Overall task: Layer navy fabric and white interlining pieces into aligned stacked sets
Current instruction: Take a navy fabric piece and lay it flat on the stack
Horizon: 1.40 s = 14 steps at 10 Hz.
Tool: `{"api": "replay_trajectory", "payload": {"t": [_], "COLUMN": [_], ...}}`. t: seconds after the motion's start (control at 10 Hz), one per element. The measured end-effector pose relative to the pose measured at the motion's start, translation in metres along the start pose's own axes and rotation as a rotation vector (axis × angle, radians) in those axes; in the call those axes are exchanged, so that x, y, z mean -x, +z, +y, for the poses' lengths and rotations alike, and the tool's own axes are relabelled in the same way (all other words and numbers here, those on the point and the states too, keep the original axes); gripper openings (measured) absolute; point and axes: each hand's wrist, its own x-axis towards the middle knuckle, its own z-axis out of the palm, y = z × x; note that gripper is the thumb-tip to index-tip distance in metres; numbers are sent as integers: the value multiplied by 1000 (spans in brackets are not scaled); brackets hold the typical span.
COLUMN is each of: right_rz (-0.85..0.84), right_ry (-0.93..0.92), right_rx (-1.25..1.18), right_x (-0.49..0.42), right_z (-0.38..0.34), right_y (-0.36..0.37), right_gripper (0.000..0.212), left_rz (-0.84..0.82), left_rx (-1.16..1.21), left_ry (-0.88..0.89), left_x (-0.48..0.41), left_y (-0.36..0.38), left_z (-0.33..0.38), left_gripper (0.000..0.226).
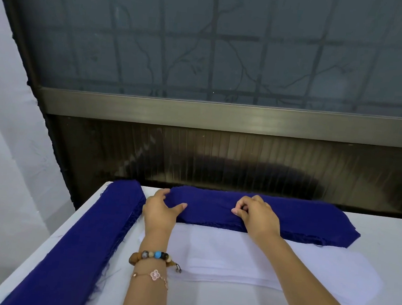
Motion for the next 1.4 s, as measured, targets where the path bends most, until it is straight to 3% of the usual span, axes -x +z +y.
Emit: {"api": "replay_trajectory", "payload": {"t": [0.1, 0.2, 0.5, 0.8, 1.0, 1.1, 1.2, 1.4], "right_rz": [0, -5, -4, 2, 9, 10, 4, 5], "right_ry": [-7, -2, -4, -9, -12, -15, -14, -21], "right_rx": [-34, -54, -45, -24, -19, -22, -29, -20], "right_x": [0, 1, 3, 4, 4, 3, 4, 4], "right_z": [1, 1, -2, -3, -2, -2, -2, -2], "right_y": [-2, -3, -5, -5, -4, -4, -4, -5], "right_gripper": [14, 17, 14, 16, 15, 14, 13, 16], "left_rz": [-58, -56, 55, 30, 46, 98, 192, 252], "left_rx": [4, 77, 126, 81, 178, 141, 138, 172], "left_ry": [-38, -51, 21, 85, 58, 93, 102, 73], "left_x": [-6, -6, -1, -3, -3, -2, -1, -1], "left_y": [-1, -1, 4, 5, 3, 2, 2, 0], "left_z": [-4, -5, -1, -4, -4, -2, 0, 3], "left_gripper": [67, 62, 23, 21, 23, 34, 17, 19]}}
